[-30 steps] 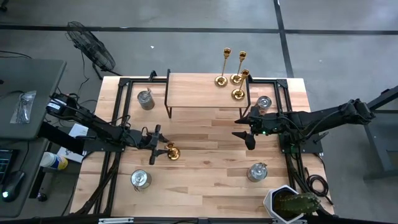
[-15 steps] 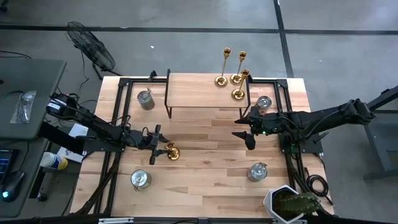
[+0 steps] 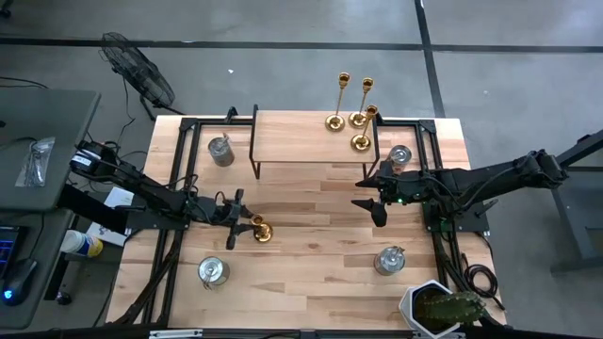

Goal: Pick & Place candle stick holders
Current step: Align the gold candle holder on the shelf with the gold candle holder

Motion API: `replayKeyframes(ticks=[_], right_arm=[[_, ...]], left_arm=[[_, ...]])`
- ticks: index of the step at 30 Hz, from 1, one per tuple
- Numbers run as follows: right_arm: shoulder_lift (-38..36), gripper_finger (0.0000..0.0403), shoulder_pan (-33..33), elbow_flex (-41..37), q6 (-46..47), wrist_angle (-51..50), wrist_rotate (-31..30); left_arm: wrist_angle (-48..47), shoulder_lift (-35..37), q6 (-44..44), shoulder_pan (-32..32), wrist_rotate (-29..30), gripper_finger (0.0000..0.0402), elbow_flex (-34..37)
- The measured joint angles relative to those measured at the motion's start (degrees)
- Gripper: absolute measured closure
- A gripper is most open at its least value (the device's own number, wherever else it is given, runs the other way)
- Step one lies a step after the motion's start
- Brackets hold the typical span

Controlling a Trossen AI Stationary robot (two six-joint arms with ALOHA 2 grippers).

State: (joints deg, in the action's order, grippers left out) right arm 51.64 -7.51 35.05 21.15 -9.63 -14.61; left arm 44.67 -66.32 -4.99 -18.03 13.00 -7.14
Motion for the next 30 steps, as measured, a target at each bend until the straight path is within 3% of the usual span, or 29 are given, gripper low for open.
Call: replayKeyframes(ticks=[9, 15, 21, 30], right_arm=[[0.0, 0.0125, 0.0, 0.0, 0.0, 0.0, 0.0], [0.0, 0.0125, 0.0, 0.0, 0.0, 0.0, 0.0], [0.0, 0.0125, 0.0, 0.0, 0.0, 0.0, 0.0], [0.0, 0.0125, 0.0, 0.0, 0.0, 0.0, 0.0]], left_arm=[[-0.3, 0.0, 0.0, 0.0, -1.1, 0.0391, 0.0], [-2.7, 0.0, 0.0, 0.0, -1.1, 0.0386, -1.8], [-10.4, 0.0, -2.6, 0.0, 1.2, 0.0395, -7.9], [-14.5, 0.0, -2.8, 0.0, 12.3, 0.0395, -17.3]])
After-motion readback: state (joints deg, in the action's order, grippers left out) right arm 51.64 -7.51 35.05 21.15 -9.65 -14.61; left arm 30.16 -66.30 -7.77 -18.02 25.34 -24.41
